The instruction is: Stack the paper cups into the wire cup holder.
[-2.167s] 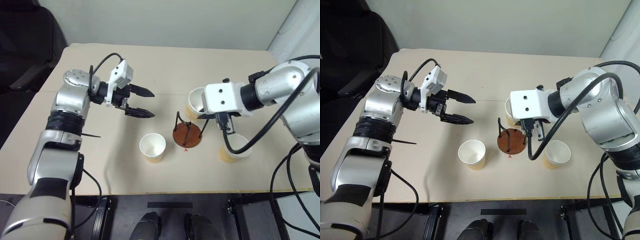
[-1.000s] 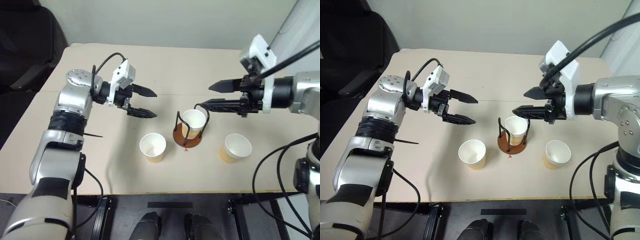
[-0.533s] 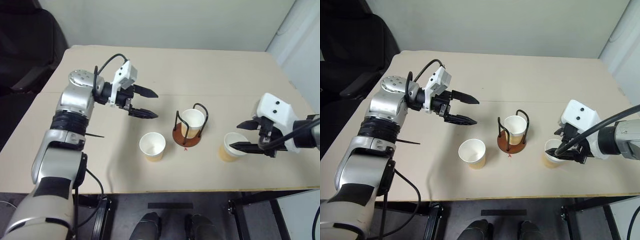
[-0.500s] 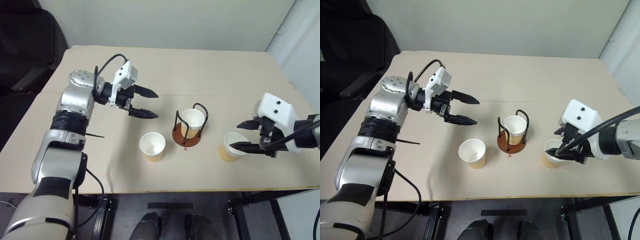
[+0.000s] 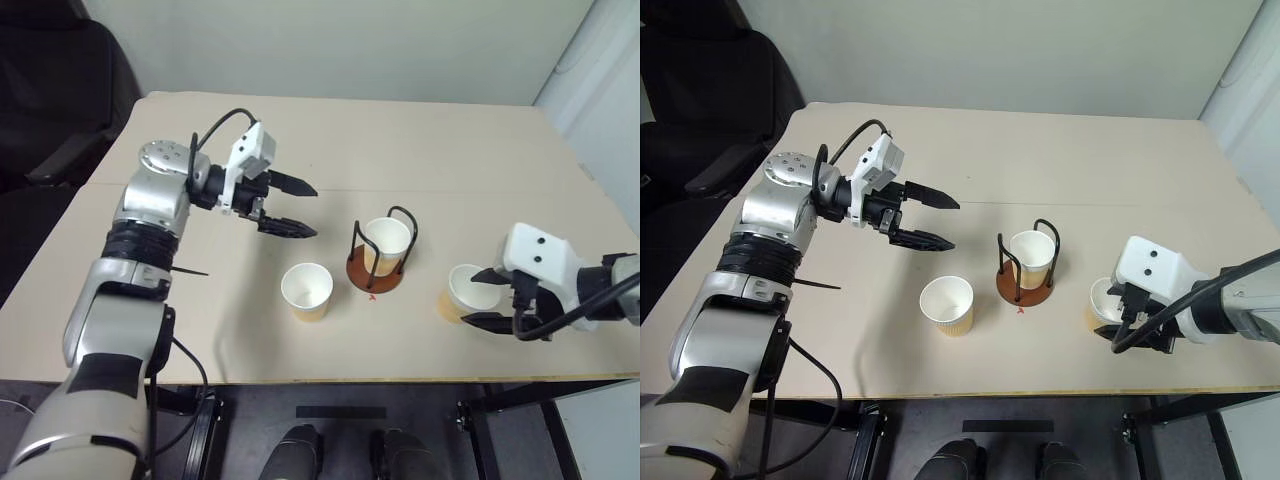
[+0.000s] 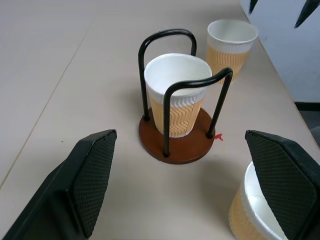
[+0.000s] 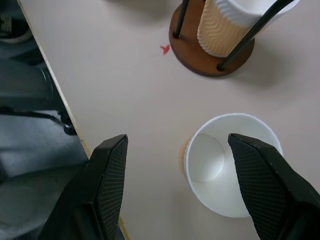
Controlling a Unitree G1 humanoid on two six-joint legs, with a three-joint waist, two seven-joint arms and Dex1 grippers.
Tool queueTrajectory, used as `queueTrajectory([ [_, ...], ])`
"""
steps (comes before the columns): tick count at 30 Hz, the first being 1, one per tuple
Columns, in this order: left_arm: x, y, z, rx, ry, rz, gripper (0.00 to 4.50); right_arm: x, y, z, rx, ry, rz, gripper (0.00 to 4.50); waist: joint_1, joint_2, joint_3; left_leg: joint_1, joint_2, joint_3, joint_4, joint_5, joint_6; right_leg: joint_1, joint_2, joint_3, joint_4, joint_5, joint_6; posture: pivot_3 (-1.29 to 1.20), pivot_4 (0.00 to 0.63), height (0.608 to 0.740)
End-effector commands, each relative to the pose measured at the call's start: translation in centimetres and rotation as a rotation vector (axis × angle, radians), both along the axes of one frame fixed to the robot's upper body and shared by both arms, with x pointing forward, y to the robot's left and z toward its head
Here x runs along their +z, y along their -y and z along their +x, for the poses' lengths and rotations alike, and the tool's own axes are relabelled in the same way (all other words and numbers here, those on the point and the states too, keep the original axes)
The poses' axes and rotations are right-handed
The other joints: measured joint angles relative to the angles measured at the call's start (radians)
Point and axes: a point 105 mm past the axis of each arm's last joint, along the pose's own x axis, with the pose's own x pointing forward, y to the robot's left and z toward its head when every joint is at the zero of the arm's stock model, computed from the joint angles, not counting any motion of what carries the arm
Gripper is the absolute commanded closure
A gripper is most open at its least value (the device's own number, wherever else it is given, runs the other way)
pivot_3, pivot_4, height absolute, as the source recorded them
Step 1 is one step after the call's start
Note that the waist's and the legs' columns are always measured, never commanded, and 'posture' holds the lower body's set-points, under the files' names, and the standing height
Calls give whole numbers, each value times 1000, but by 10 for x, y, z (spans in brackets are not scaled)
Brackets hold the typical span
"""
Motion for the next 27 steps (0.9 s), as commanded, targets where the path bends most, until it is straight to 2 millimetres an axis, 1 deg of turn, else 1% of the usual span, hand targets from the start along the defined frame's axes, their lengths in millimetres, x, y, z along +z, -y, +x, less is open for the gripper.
queueTrajectory([
  [1, 23, 4, -13, -77, 36, -25, 55, -2, 4, 8, -2, 40, -41, 1289, 0, 0, 0, 0, 0, 0, 0, 0, 0, 0, 0, 0, 0, 0, 0, 0, 150, 740],
  [5, 27, 3, -26, -119, -1, -12, 55, -8, 6, 16, 8, 40, -54, 1289, -1, 0, 0, 0, 0, 0, 0, 0, 0, 0, 0, 0, 0, 0, 0, 0, 150, 740],
  [10, 16, -8, -40, -142, -29, 103, 55, -13, 7, 23, 23, 39, -72, 1289, -4, 0, 0, 0, 0, 0, 0, 0, 0, 0, 0, 0, 0, 0, 0, 0, 150, 740],
  [13, 12, -12, -44, -151, -32, 146, 55, -14, 7, 25, 30, 40, -80, 1289, -2, 0, 0, 0, 0, -1, 0, 0, 0, 0, 0, 0, 0, 0, 0, 0, 150, 740],
  [18, 11, -12, -52, -185, -39, 162, 55, -18, 9, 26, 42, 27, -99, 1289, -2, 0, 0, 0, 0, -1, 0, 0, 0, 1, 0, -1, -1, 0, 0, 0, 150, 740],
  [24, 11, -12, -53, -194, -36, 159, 55, -27, 13, 26, 52, 3, -127, 1289, -4, 0, 0, 0, 0, -1, 0, 0, 0, 1, 0, -1, -1, 0, 0, 0, 150, 740],
  [27, 11, -11, -53, -195, -33, 157, 55, -31, 13, 27, 63, -7, -136, 1849, -4, 0, 0, 0, 0, -1, 0, 0, 0, 1, 0, -1, -1, 0, 0, 0, 150, 740],
])
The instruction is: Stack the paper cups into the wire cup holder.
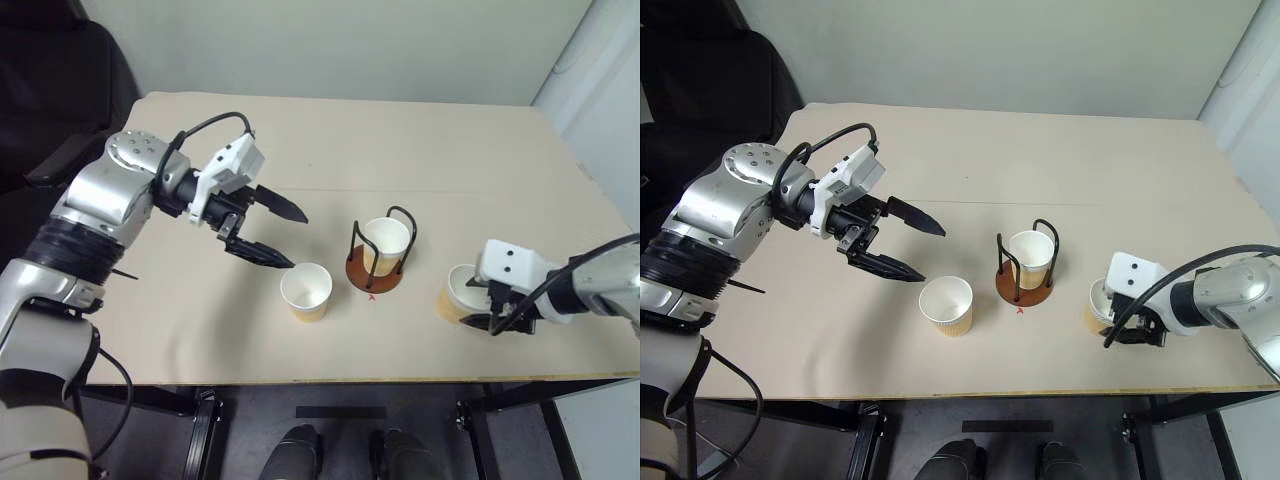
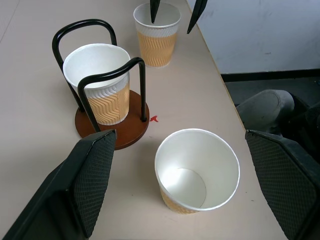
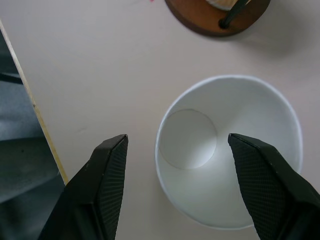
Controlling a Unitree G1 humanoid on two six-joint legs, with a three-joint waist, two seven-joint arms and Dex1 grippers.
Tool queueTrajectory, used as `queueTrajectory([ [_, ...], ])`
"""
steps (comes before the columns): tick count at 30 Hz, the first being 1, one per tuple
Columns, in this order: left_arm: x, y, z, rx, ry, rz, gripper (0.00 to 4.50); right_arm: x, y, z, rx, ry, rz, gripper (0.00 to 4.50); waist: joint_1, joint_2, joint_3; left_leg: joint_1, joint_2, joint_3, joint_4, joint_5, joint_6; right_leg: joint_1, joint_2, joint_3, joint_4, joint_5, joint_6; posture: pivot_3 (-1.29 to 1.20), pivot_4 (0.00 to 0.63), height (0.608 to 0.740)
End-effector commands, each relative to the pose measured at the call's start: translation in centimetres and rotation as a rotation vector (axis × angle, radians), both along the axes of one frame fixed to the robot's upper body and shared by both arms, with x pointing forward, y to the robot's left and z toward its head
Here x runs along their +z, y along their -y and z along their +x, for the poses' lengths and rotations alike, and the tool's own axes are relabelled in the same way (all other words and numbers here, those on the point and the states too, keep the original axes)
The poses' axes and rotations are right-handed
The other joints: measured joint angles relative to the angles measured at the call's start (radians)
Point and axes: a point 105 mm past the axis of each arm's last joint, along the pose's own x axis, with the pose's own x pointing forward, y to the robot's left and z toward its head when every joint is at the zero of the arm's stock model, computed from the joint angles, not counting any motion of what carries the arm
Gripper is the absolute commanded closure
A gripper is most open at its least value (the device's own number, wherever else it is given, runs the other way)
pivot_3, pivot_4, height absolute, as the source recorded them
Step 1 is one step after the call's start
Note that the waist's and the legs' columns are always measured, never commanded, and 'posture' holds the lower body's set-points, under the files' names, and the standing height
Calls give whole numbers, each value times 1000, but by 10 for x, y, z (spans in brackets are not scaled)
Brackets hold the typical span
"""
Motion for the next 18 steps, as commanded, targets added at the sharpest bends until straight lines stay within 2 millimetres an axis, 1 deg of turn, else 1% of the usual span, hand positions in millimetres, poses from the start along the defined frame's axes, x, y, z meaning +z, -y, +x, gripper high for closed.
queueTrajectory([
  [1, 6, 1, -6, -44, 18, -3, 55, 1, -1, 1, 24, 16, -24, 2165, 0, 0, 0, 0, 0, 0, 0, 0, 0, 0, 0, 0, 0, 0, 0, 0, 150, 740],
  [7, 5, 2, -4, -43, 24, -2, 55, 2, -8, 4, 46, 9, -9, 4228, -1, 0, 0, 0, 0, 0, 0, 0, 0, 0, 0, 0, 0, 0, 0, 0, 150, 740],
  [8, 5, 2, -4, -42, 24, -3, 55, 2, -9, 4, 49, 9, -8, 4435, -1, 0, 0, 0, 0, 0, 0, 0, 0, 0, 0, 0, 0, 0, 0, 0, 150, 740],
  [14, 4, 2, -2, -37, 26, -4, 55, 9, -13, 5, 56, 23, 0, 4435, -1, 0, 0, 0, 0, 0, 0, 0, 0, 0, 0, 0, 0, 0, 0, 0, 150, 740],
  [16, 4, 1, -1, -33, 27, -3, 55, 18, -11, 7, 50, 57, -7, 4435, -1, 0, 0, 0, 0, 0, 0, 0, 0, 0, 0, 0, 0, 0, 0, 0, 150, 740],
  [18, 3, 0, 0, -29, 28, 0, 55, 38, -8, 13, 43, 131, -25, 4435, -2, 0, 0, 0, 0, 0, 0, 0, 0, 0, 0, 0, 0, 0, 0, 0, 150, 740],
])
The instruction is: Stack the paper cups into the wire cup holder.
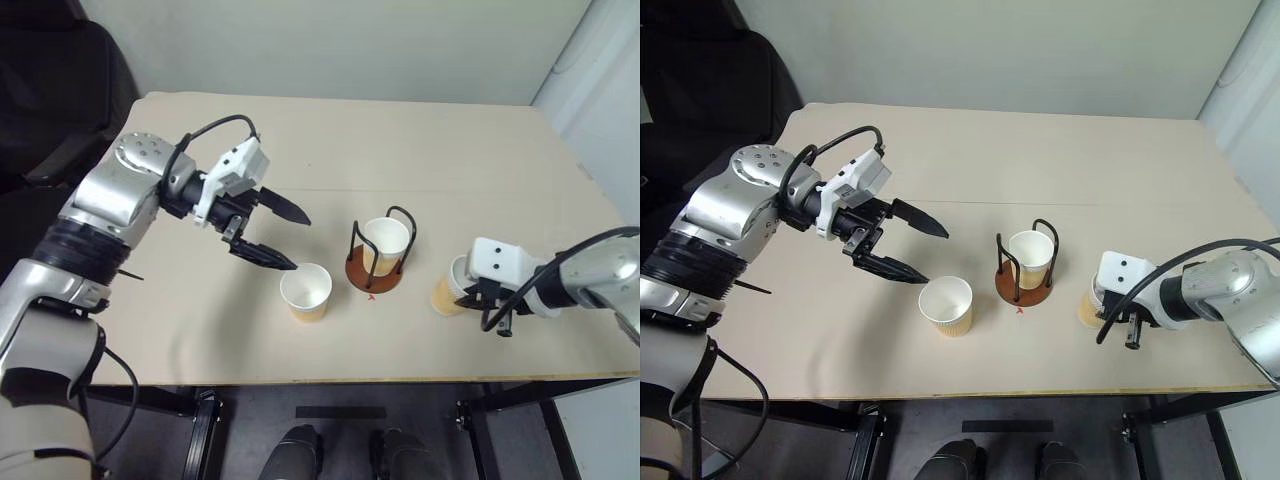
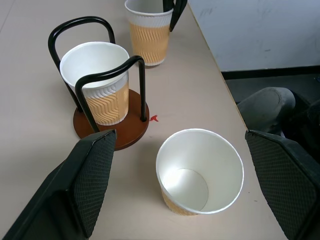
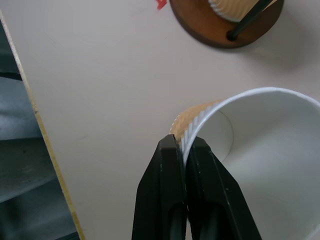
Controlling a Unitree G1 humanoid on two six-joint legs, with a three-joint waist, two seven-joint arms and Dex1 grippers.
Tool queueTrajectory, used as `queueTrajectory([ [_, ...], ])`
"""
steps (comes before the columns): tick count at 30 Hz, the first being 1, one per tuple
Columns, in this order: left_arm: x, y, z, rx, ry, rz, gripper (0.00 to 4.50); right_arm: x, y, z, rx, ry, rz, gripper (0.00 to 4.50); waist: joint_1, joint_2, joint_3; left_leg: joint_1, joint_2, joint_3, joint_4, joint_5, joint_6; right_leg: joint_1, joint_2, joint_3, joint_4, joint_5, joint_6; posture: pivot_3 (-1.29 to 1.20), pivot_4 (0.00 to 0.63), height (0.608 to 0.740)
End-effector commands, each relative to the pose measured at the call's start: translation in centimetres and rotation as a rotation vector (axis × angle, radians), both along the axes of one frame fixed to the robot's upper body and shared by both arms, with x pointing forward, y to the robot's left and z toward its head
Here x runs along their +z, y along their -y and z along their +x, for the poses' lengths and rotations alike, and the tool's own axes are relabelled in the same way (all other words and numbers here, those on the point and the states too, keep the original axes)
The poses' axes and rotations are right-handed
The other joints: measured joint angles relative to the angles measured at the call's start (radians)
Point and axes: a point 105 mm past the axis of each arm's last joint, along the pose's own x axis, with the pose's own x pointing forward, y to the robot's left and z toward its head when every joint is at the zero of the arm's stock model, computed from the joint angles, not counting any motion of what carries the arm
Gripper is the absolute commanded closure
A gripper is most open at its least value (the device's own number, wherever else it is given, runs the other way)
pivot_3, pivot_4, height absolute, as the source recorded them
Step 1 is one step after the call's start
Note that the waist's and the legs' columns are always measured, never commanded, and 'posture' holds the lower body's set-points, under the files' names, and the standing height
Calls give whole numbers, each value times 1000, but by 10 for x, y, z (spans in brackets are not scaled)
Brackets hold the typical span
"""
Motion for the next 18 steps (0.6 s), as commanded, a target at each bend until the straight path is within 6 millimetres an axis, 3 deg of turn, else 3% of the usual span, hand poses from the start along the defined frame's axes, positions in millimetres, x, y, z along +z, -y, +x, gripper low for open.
queueTrajectory([
  [1, 7, -3, -2, -22, 25, -8, 55, 43, 4, 9, -6, 169, -28, 4435, -1, 0, 0, 0, 0, 0, 0, 0, 0, 0, 0, 0, 0, 0, 0, 0, 150, 740],
  [10, 6, -2, 2, -16, 31, -6, 55, 123, -5, 21, 19, 450, -52, 4435, -2, 0, 0, 0, 0, -1, -2, 0, 0, -1, 0, 0, -1, 0, 0, 0, 150, 740],
  [13, 5, -2, 4, -15, 33, -4, 55, 145, -17, 22, 67, 519, -47, 4435, -2, 0, 0, -1, 0, -2, -2, 0, 0, -1, 0, -1, -2, 0, 0, 0, 150, 740],
  [18, 4, 0, 6, -14, 36, -5, 55, 151, -53, 14, 216, 530, -31, 4435, -8, 0, 0, 0, 0, -2, -3, 0, 0, -1, 0, -1, -2, 0, -1, 0, 150, 740],
])
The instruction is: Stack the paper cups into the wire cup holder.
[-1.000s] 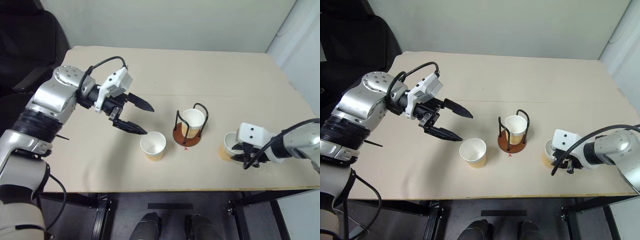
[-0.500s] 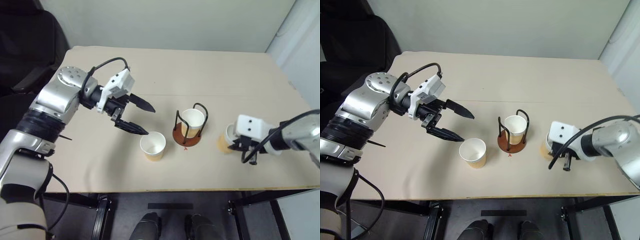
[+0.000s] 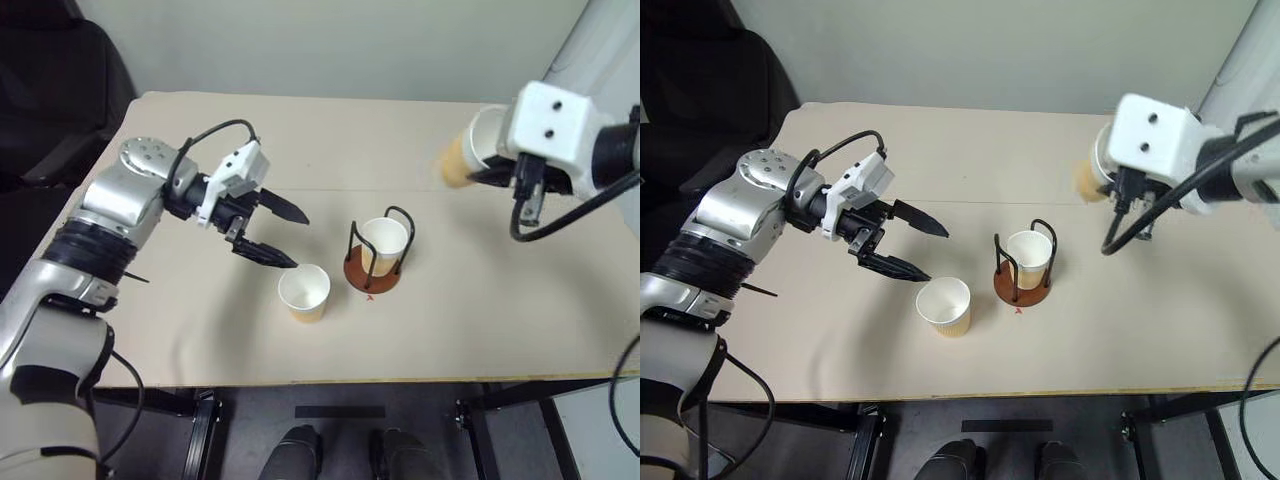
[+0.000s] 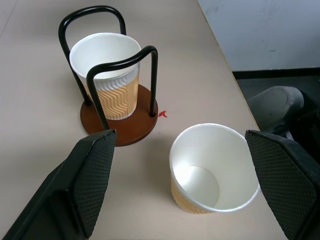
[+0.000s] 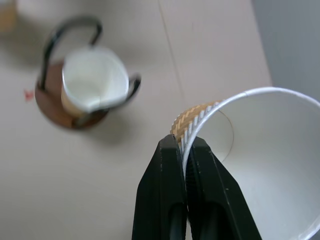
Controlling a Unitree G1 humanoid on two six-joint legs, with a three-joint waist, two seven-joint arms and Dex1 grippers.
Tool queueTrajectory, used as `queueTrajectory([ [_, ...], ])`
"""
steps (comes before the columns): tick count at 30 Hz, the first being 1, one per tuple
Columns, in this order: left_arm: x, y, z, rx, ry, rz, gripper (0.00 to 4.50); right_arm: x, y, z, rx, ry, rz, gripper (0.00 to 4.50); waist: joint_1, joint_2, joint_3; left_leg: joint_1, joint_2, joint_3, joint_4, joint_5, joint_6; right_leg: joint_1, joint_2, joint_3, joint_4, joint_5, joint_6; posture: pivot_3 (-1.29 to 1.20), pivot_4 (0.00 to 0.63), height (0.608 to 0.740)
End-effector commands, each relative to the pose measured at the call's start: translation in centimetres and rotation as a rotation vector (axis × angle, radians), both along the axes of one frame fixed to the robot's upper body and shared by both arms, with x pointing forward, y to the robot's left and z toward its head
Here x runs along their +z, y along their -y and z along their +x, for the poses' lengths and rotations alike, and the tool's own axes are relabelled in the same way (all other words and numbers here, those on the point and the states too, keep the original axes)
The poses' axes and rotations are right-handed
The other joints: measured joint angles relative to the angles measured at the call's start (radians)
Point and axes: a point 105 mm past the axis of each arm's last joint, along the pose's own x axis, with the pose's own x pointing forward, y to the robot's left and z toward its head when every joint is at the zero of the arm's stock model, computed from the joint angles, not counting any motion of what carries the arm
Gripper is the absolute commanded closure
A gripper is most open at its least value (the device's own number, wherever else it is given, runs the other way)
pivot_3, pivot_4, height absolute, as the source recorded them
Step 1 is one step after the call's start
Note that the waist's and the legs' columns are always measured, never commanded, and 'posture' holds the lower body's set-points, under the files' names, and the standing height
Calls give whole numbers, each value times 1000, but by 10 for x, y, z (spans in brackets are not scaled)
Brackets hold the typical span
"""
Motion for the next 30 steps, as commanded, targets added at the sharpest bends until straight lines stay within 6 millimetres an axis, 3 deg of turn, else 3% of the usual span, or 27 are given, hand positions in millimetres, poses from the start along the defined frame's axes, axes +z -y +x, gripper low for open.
queueTrajectory([
  [1, 11, 0, -3, -37, 36, -4, 55, 1, -21, -9, 90, 6, -33, 4435, -2, 0, 0, 0, 0, 0, 0, 0, 0, 0, 0, 0, 0, 0, 0, 0, 150, 740],
  [7, 9, 1, -3, -38, 35, -2, 55, -12, -40, -13, 177, -45, -54, 4435, -1, 0, 0, -2, 0, 0, 0, 0, 0, 0, 0, -1, -2, 0, 0, 0, 150, 740],
  [20, 8, 0, -3, -37, 35, -5, 55, -43, -42, -5, 195, -147, -90, 4435, -2, 0, 0, -2, 0, -1, 0, 0, 0, 0, 0, -1, -3, 0, 0, 0, 150, 740],
  [30, 7, -1, -3, -34, 34, -6, 55, -54, -48, -2, 218, -179, -93, 4435, -2, 0, 0, -2, 0, 0, -1, 0, 0, -1, 0, -1, -3, 0, 0, 0, 150, 740],
])
